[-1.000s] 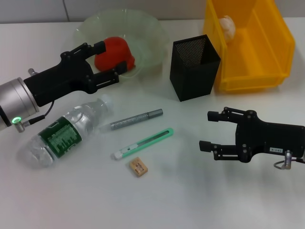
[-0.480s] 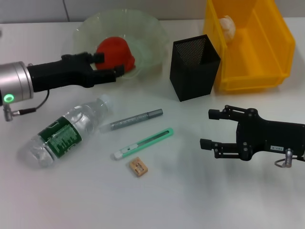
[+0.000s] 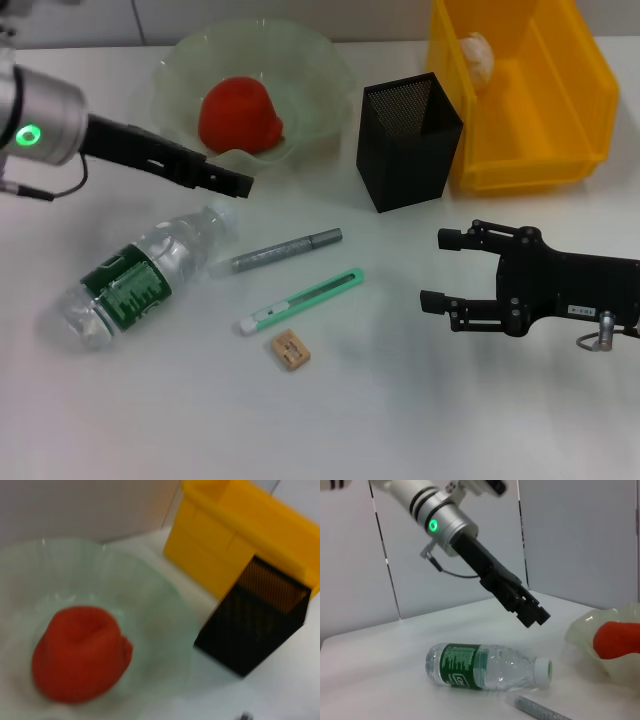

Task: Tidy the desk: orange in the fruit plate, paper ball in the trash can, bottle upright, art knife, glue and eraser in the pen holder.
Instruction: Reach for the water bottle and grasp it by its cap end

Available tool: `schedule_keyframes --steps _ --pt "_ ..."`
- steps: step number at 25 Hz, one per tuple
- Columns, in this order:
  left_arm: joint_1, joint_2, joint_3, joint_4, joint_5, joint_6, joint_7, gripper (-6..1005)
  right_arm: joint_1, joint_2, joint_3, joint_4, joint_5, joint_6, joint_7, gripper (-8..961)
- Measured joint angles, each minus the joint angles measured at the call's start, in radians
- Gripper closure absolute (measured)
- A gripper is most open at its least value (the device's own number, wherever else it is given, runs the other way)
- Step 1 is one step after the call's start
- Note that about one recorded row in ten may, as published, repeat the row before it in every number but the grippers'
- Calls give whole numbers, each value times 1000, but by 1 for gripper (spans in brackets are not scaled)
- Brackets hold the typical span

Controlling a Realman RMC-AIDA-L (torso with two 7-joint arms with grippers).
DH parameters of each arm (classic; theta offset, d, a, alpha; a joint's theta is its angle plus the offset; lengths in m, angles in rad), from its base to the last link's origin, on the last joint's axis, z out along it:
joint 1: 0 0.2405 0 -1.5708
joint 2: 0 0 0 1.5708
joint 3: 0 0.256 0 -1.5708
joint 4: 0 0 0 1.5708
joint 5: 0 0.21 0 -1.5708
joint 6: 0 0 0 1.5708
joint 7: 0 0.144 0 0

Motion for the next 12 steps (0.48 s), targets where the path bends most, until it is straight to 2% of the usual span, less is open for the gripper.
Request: schedule_keyframes --steps 5,12 --pt "-106 -5 31 -25 165 34 -97 317 0 0 -1 0 0 0 0 132" --pt "-236 -6 92 -123 313 56 -169 320 -2 0 0 0 0 0 0 132"
